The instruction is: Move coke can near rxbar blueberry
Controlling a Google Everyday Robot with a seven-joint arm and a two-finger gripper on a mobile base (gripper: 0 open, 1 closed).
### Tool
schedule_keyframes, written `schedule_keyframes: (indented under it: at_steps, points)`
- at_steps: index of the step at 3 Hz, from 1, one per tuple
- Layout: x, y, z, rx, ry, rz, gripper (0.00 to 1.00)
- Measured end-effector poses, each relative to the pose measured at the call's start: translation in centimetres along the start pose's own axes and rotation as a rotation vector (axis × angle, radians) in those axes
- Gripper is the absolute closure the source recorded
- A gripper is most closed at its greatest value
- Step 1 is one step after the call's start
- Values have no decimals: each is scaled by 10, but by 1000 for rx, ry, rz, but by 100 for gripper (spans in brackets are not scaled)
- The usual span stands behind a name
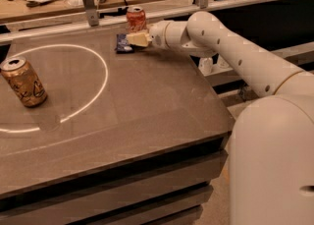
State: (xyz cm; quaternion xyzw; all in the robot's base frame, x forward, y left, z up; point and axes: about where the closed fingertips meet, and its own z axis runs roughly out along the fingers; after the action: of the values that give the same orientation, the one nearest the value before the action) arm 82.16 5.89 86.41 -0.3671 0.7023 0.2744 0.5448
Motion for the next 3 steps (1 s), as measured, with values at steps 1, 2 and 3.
schedule_keyframes:
  at_steps: [1,2,3]
  points:
    - [2,9,4,-12,20,-2,61]
    - [7,11,-1,-9,35,-6,36]
    - [8,13,-10,-24,50,-29,5]
